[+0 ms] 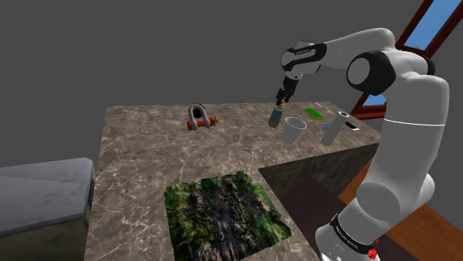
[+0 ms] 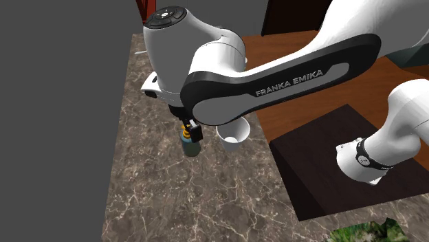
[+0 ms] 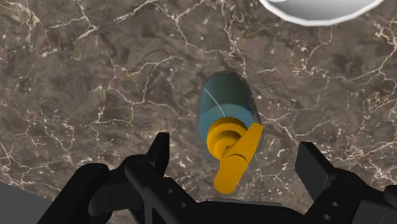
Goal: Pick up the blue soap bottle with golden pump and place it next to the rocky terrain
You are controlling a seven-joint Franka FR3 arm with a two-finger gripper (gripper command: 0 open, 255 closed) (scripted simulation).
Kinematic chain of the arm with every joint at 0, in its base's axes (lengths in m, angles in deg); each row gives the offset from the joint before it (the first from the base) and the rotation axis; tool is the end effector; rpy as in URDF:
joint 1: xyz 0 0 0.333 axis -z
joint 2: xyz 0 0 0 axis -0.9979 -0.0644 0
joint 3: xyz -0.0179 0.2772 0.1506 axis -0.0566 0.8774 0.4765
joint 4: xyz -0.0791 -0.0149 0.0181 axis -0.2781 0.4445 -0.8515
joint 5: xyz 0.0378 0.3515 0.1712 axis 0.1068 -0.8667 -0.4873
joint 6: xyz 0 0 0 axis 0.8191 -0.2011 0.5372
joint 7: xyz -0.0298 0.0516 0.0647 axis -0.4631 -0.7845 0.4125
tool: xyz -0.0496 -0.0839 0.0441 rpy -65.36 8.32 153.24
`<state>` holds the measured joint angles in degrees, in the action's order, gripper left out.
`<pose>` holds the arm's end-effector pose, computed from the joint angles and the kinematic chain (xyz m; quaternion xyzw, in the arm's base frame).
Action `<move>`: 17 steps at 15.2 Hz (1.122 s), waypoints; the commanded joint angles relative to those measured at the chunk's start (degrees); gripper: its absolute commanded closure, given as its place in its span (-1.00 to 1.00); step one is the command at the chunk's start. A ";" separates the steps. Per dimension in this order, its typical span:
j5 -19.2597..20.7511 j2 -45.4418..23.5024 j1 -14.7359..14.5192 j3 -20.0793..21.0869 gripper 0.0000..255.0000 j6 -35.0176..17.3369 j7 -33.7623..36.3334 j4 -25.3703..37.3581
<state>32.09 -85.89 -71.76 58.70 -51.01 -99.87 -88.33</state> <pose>0.5916 -0.3241 0.3978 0.9994 0.0339 0.0054 0.0079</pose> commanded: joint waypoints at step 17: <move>0.53 1.35 0.00 -0.26 1.00 4.76 0.34 3.48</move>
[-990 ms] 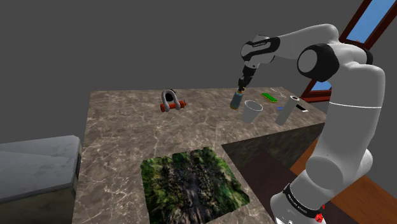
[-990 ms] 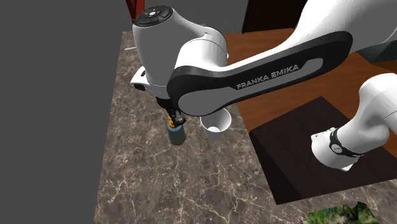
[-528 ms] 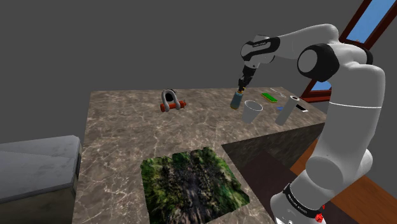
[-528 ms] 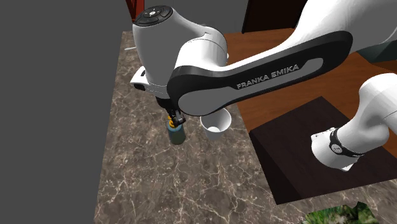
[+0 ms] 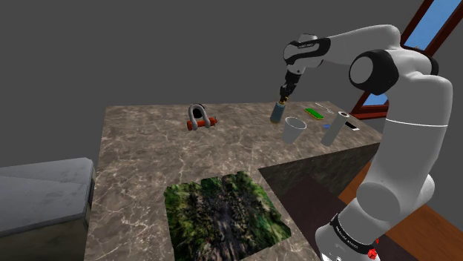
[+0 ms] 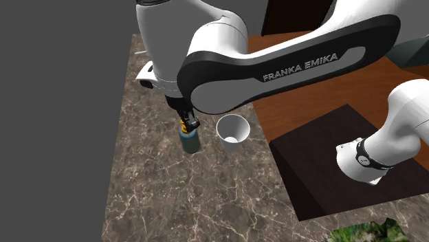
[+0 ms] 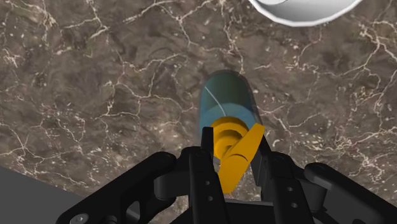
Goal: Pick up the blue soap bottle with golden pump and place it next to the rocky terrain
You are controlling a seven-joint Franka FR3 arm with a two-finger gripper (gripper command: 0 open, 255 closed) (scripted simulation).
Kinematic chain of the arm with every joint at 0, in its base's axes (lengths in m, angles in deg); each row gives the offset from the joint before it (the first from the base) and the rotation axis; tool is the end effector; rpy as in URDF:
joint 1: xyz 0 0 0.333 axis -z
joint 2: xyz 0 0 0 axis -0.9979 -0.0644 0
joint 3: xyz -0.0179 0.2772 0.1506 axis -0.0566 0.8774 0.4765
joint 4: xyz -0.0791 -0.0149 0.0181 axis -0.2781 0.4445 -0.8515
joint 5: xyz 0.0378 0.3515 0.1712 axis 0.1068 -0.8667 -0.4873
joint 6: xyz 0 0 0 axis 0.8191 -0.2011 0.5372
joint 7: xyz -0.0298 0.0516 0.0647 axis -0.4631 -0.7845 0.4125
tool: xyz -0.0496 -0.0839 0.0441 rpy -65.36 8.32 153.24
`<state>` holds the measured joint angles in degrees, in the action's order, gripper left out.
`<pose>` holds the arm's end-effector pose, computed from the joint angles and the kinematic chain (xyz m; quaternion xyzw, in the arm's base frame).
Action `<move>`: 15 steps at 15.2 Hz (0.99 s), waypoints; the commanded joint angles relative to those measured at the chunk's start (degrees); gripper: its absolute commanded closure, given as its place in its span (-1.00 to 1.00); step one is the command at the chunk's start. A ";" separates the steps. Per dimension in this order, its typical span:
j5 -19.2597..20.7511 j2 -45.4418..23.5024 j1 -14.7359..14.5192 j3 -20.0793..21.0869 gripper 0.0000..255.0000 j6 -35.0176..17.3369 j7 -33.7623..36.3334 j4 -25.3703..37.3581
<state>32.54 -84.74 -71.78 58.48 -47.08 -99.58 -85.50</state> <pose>0.5917 -0.3240 0.4283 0.9994 0.0339 0.0054 0.0079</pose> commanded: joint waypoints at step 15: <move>0.49 0.92 0.55 -0.36 1.00 12.04 0.44 11.20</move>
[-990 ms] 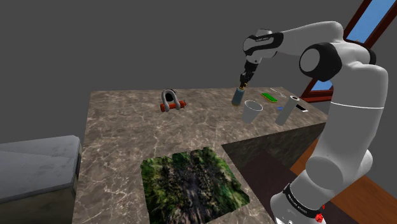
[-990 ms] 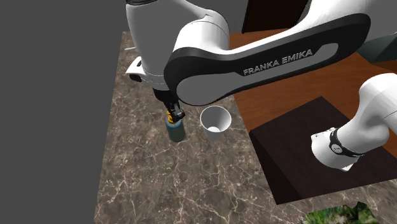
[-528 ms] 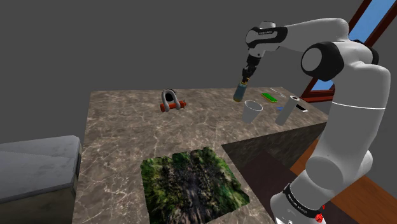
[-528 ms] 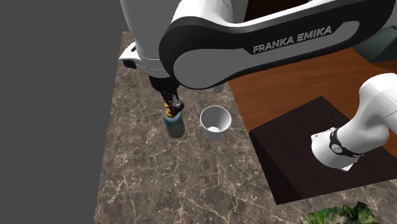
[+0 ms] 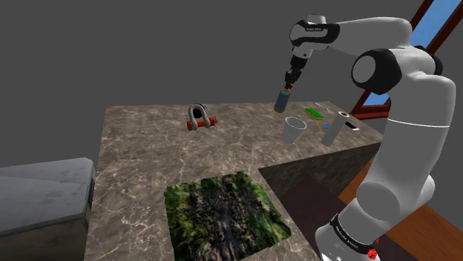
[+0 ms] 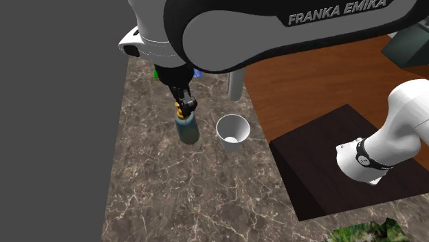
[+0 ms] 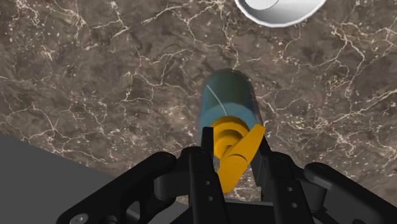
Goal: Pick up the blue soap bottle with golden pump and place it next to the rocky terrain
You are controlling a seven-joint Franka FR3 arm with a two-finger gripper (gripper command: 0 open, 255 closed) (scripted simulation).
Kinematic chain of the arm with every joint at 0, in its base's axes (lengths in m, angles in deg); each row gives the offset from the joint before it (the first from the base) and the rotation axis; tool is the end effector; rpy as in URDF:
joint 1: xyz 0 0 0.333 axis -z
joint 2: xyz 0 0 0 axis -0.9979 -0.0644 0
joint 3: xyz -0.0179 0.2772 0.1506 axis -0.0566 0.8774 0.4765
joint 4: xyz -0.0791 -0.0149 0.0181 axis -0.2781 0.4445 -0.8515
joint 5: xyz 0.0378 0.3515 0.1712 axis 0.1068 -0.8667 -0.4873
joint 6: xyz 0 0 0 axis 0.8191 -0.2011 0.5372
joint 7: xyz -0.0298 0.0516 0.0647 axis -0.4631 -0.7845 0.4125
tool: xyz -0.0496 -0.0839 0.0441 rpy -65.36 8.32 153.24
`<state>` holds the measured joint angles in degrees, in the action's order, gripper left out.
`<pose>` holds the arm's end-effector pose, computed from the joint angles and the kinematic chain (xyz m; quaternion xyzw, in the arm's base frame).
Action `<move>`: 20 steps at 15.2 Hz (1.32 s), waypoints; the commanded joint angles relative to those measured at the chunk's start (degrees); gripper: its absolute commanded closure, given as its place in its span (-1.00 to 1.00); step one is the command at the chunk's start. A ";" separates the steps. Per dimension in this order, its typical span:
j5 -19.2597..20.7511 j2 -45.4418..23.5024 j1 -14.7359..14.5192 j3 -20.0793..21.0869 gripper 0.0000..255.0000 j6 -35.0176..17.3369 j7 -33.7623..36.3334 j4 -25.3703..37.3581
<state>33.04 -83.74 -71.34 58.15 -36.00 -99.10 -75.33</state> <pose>0.5919 -0.3236 0.5076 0.9994 0.0339 0.0055 0.0079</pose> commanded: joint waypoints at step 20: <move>6.96 21.85 -16.16 8.69 1.00 -6.47 24.87 -27.61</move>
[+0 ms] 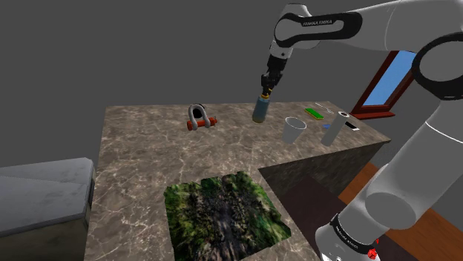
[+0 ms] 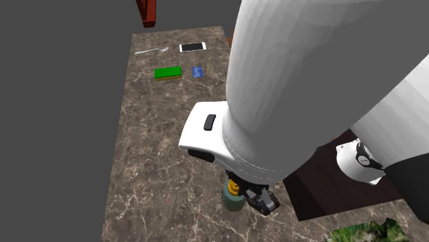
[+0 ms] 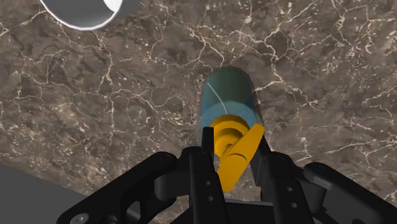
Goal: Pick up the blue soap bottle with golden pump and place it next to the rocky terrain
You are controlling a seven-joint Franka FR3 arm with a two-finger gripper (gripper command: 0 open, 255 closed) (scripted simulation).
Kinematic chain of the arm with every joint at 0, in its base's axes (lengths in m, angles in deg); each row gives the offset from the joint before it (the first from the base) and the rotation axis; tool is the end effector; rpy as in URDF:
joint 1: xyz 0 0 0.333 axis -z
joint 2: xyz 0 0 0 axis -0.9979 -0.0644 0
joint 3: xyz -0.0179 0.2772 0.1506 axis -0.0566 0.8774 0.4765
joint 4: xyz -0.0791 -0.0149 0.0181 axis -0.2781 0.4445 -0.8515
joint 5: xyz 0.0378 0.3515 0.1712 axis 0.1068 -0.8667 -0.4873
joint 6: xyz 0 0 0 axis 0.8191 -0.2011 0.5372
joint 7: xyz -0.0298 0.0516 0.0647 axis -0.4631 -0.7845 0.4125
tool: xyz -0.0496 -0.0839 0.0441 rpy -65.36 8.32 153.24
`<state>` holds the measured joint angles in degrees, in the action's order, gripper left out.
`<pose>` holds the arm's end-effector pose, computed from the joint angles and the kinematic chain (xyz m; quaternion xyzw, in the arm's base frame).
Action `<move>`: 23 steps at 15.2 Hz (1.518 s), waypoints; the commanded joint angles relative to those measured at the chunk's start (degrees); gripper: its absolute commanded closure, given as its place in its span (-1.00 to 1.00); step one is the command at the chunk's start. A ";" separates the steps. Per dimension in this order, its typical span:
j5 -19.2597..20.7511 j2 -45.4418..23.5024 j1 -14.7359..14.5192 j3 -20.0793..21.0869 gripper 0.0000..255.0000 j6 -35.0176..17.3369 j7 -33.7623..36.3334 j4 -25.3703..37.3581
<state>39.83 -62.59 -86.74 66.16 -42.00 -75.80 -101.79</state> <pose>0.5626 -0.0893 0.5163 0.9994 0.0347 0.0051 0.0076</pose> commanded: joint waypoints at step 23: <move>0.67 -0.22 -15.88 16.71 1.00 0.41 32.86 0.12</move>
<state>40.43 -62.31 -101.94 82.21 -41.97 -44.40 -102.52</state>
